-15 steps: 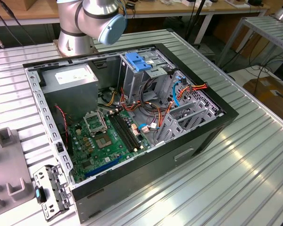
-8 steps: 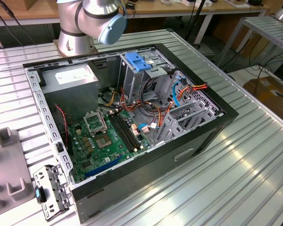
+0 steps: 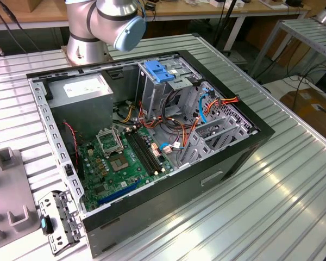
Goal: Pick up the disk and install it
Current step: 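Pick up the disk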
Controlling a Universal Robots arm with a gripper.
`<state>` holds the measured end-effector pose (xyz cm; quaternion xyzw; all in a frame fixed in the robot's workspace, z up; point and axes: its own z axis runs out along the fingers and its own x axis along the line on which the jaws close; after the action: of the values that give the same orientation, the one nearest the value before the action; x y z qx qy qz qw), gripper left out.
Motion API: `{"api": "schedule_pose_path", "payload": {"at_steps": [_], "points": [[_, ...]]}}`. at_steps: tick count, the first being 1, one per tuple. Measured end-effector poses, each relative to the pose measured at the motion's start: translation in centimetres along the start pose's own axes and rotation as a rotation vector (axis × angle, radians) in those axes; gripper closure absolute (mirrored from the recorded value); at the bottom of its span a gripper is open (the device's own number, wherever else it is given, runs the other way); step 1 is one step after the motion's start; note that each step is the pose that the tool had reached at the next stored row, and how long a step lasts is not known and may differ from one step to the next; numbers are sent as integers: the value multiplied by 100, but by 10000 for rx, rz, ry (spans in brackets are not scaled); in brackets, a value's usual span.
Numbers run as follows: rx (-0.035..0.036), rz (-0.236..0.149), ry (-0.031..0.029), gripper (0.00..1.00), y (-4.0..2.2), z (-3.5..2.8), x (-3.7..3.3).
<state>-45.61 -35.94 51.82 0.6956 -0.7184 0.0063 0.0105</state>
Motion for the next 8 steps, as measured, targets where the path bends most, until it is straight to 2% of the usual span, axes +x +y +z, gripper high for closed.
{"api": "schedule_pose_path", "payload": {"at_steps": [8], "points": [[0,0,0,63,-94,0,-3]]}}
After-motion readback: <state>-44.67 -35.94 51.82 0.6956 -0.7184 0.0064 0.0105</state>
